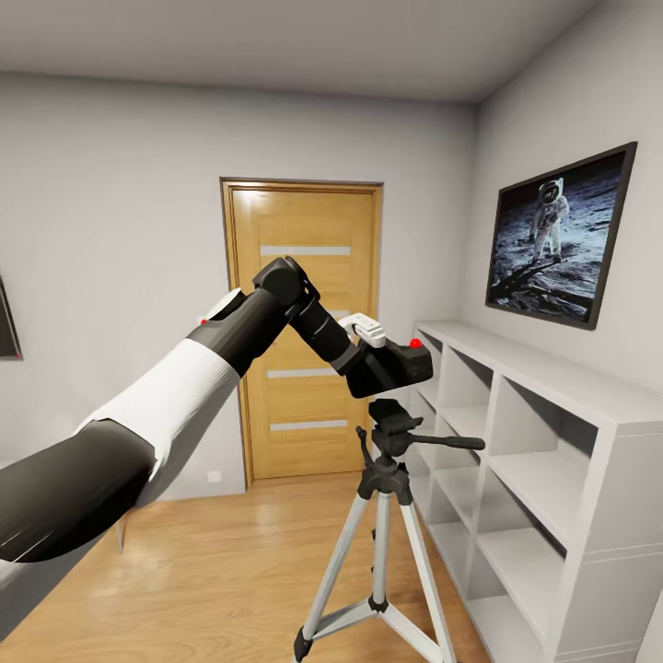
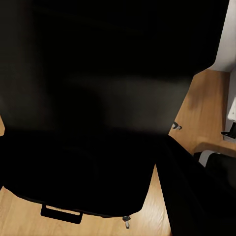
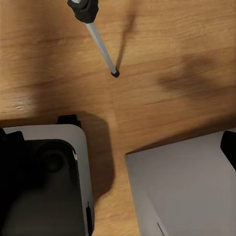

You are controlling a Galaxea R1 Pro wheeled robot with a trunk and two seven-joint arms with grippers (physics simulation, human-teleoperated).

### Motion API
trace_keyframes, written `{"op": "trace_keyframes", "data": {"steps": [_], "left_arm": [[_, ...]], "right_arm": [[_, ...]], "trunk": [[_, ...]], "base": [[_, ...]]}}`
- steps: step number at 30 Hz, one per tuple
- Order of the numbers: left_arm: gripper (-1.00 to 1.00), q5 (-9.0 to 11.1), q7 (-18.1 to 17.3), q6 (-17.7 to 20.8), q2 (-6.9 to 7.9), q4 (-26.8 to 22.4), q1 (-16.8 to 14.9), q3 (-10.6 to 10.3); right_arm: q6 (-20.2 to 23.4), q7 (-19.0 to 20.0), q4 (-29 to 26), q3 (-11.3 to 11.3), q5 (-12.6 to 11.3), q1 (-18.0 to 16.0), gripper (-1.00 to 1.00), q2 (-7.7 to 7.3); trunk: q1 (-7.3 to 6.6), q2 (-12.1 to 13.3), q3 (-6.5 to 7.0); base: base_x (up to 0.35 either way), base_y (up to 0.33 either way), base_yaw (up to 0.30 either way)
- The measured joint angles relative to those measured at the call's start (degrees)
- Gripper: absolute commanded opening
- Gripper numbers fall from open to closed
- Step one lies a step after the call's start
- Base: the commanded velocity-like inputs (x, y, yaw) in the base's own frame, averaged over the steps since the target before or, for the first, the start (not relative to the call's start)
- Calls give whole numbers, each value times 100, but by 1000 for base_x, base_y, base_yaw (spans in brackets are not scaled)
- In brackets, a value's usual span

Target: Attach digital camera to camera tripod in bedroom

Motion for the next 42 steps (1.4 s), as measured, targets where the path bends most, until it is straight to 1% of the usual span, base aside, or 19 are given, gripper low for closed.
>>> {"op": "trace_keyframes", "data": {"steps": [12,21,37,40,42], "left_arm": [[-100,0,1,0,0,1,0,0],[-100,-1,1,0,0,-7,0,-6],[-100,0,-3,0,0,1,16,-33],[-100,0,-6,0,0,3,17,-35],[-100,0,-7,0,0,7,17,-35]], "right_arm": [[2,0,0,0,0,0,100,1],[2,0,0,0,0,0,100,1],[-1,0,0,0,0,0,100,1],[-48,0,-3,0,0,0,100,1],[-164,-5,-11,3,0,1,100,-2]], "trunk": [[0,0,0],[-1,0,0],[0,0,0],[0,0,0],[0,0,0]], "base": [[5,0,0],[112,0,0],[6,0,0],[0,0,0],[0,0,0]]}}
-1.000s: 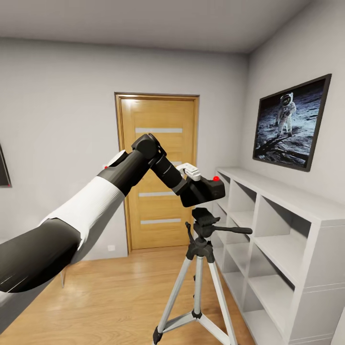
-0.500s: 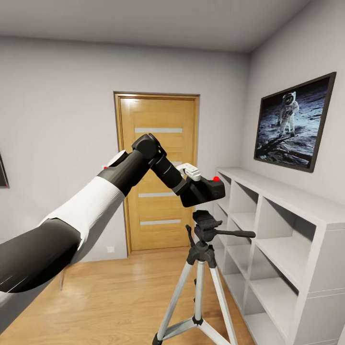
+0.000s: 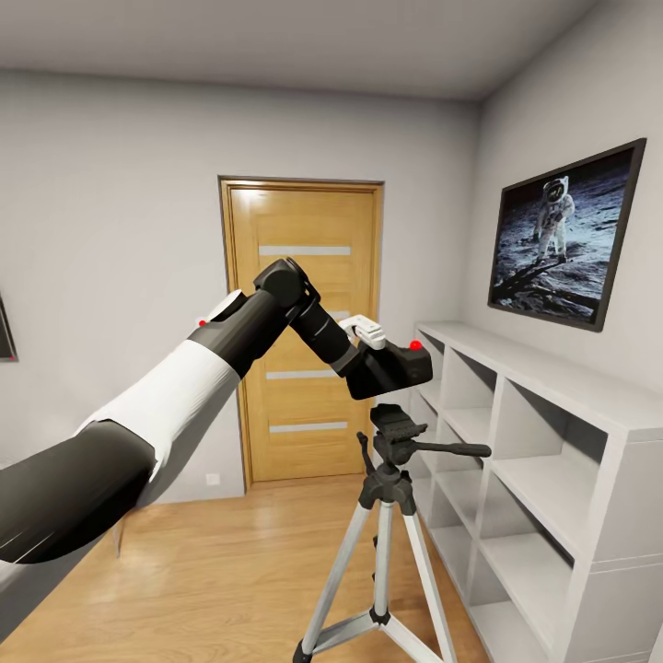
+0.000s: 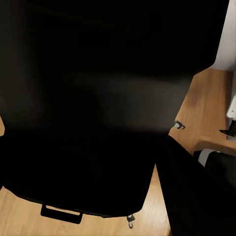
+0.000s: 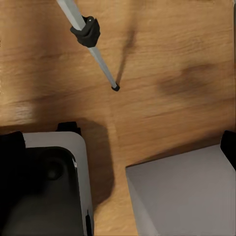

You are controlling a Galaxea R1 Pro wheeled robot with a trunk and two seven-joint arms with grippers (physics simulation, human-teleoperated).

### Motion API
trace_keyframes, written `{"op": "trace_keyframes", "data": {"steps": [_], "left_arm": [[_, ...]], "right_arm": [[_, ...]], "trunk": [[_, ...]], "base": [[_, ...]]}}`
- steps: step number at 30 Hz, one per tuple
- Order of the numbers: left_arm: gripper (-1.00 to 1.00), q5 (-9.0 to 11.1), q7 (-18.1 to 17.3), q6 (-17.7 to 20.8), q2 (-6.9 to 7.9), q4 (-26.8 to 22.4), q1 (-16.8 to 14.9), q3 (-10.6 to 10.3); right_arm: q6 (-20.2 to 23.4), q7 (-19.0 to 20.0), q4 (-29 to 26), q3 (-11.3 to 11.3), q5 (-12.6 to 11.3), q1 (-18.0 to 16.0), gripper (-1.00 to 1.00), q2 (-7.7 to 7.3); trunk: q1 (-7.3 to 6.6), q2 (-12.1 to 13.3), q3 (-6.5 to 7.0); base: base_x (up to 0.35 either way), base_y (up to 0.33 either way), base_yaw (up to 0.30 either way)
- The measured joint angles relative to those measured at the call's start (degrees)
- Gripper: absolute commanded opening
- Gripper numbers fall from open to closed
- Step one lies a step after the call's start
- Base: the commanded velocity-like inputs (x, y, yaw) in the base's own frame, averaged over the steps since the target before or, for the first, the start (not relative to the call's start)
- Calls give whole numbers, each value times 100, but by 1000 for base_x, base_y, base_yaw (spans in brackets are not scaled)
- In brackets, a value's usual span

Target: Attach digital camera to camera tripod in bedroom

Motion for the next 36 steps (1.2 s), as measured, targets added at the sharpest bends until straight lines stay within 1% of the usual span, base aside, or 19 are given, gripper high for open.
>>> {"op": "trace_keyframes", "data": {"steps": [2,7,11,14,16,18,20,23,27,29,36], "left_arm": [[-100,0,0,0,0,2,0,0],[-100,0,0,0,0,3,0,0],[-100,0,-1,0,0,4,2,0],[-100,1,0,0,0,4,5,0],[-100,1,0,0,0,4,6,0],[-100,1,0,0,0,4,6,0],[-100,0,0,0,0,4,5,0],[-100,1,0,0,0,3,5,0],[-100,1,0,0,0,3,5,-1],[-100,1,0,0,0,3,4,0],[-100,1,-1,0,0,4,4,0]], "right_arm": [[-191,-4,-9,8,2,1,100,-3],[-503,-2,-45,0,7,1,100,-12],[-621,0,-121,-6,8,1,100,-13],[-739,5,-319,-1,10,-4,100,-14],[-811,14,-621,34,22,-7,100,-13],[-829,39,-760,59,26,-6,100,-13],[-840,80,-873,80,28,-6,100,-13],[-868,273,-1078,110,32,-5,100,-11],[-963,425,-1127,120,35,-5,100,-11],[-1088,516,-1142,124,41,-5,100,-11],[-1312,627,-1155,138,52,-5,100,-19]], "trunk": [[0,0,0],[0,0,0],[0,0,0],[0,0,0],[0,0,1],[0,0,0],[0,0,0],[0,0,0],[0,0,0],[0,0,0],[0,0,0]], "base": [[0,0,0],[0,0,0],[0,0,0],[0,0,0],[0,0,0],[0,0,0],[0,0,0],[0,0,0],[0,0,0],[0,0,0],[0,0,0]]}}
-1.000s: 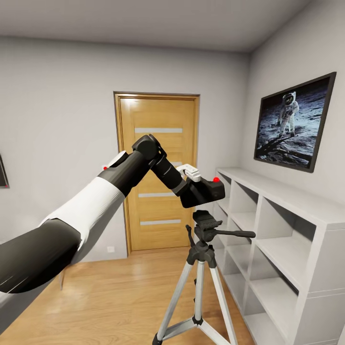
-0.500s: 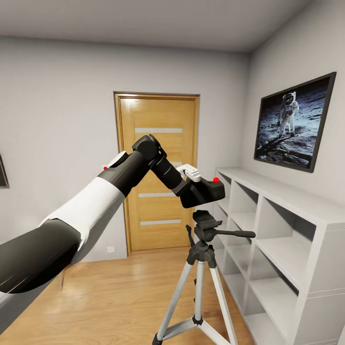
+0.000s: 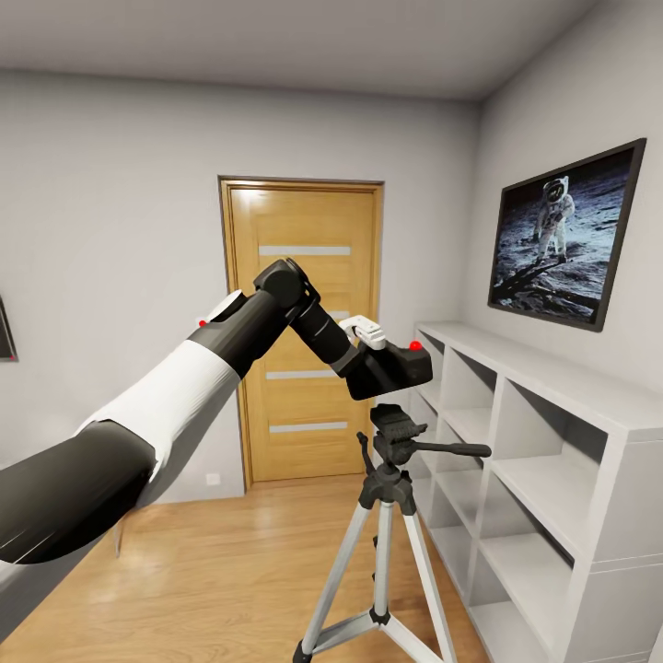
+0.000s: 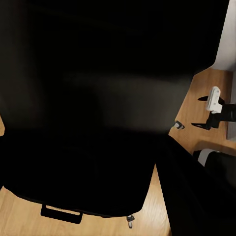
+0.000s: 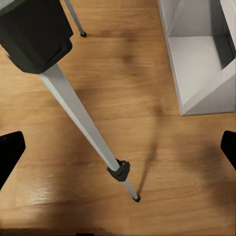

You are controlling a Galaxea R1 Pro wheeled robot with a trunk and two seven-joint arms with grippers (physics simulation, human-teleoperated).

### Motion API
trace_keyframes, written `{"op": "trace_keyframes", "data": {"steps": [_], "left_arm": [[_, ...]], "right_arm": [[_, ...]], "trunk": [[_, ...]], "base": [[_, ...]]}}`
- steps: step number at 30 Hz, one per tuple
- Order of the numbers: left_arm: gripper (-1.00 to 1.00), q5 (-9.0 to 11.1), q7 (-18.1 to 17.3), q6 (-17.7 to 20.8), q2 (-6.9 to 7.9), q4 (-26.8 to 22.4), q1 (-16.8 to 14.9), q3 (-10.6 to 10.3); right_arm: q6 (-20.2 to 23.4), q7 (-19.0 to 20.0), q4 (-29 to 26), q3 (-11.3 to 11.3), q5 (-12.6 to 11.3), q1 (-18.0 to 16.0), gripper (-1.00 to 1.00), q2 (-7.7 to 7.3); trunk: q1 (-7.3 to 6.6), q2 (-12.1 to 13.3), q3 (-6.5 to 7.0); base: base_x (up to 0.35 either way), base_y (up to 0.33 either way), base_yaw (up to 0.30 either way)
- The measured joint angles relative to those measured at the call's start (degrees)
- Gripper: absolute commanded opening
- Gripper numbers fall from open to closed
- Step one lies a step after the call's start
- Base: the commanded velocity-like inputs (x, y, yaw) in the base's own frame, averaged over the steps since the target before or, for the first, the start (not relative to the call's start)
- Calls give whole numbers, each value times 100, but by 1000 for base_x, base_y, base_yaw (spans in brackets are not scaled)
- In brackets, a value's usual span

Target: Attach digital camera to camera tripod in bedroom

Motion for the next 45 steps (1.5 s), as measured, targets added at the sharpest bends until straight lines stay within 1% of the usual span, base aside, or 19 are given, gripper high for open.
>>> {"op": "trace_keyframes", "data": {"steps": [13,26,31,33,38,42,44,45], "left_arm": [[-100,0,0,0,0,2,3,0],[-100,0,0,0,0,0,5,0],[-100,0,1,0,0,2,4,0],[-100,0,1,0,0,1,5,0],[-100,0,0,0,0,5,5,-3],[-100,0,0,0,0,7,5,-7],[-100,0,0,0,0,8,5,-8],[-100,0,0,0,0,8,5,-8]], "right_arm": [[-38,33,-2,33,3,0,100,-1],[-47,182,26,42,5,0,100,-7],[-279,222,58,53,9,0,100,-16],[-437,296,67,61,11,0,100,-20],[-588,451,75,71,12,0,100,-40],[-679,729,68,79,13,0,100,-75],[-837,1071,34,78,13,0,100,-108],[-874,1136,27,78,13,0,100,-113]], "trunk": [[0,0,0],[0,0,0],[0,0,0],[0,0,0],[0,0,0],[0,0,0],[0,0,0],[0,0,0]], "base": [[0,0,0],[0,0,0],[0,0,0],[0,0,0],[0,0,0],[0,0,0],[0,0,0],[0,0,0]]}}
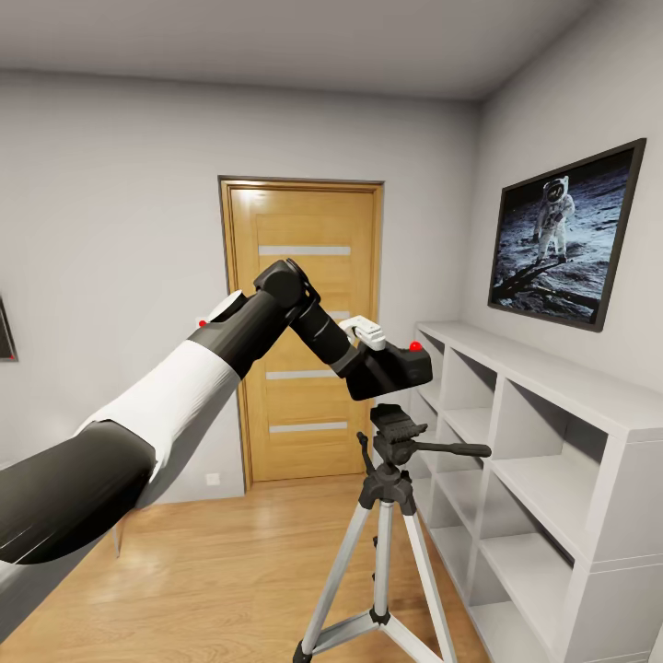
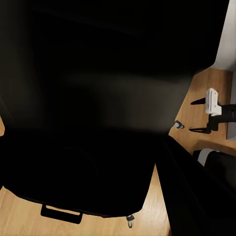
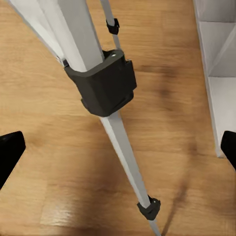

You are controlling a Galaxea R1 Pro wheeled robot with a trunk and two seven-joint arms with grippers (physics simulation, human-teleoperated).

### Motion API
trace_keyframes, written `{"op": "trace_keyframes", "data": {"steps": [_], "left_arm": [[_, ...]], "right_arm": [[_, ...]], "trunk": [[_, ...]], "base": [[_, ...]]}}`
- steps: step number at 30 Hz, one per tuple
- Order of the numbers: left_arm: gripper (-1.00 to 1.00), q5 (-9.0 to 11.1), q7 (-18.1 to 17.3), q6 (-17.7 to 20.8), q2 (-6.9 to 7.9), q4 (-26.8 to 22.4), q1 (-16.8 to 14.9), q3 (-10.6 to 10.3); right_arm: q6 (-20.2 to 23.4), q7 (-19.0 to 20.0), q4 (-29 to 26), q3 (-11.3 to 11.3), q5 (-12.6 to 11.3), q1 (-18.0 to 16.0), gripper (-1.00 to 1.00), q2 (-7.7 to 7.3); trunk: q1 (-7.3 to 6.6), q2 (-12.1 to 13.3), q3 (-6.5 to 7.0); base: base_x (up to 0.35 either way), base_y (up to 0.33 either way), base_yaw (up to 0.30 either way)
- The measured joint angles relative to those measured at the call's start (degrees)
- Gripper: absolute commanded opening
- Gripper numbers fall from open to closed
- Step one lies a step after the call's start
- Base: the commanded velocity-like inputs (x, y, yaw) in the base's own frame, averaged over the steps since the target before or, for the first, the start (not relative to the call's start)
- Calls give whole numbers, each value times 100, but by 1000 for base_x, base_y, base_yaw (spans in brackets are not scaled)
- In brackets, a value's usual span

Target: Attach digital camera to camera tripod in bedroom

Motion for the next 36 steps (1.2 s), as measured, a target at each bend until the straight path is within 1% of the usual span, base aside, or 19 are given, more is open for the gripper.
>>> {"op": "trace_keyframes", "data": {"steps": [4,7,13,28,33,36], "left_arm": [[-100,0,0,0,0,0,0,0],[-100,0,0,0,0,0,0,-1],[-100,0,0,0,0,0,0,-1],[-100,0,0,0,0,0,0,-1],[-100,0,0,0,0,0,0,-1],[-100,0,0,0,0,0,0,-1]], "right_arm": [[-134,263,-45,-10,0,0,100,-14],[-164,353,-177,-16,-1,-1,100,-17],[-172,449,-580,-12,-1,0,100,-18],[-165,542,-904,-18,0,0,100,-18],[-163,556,-1122,-14,-5,0,100,-17],[-160,666,-1256,-12,-5,0,100,-17]], "trunk": [[0,0,0],[0,0,0],[0,0,0],[0,0,0],[0,0,0],[0,0,0]], "base": [[0,0,0],[0,0,0],[0,0,0],[0,0,0],[0,0,0],[0,0,0]]}}
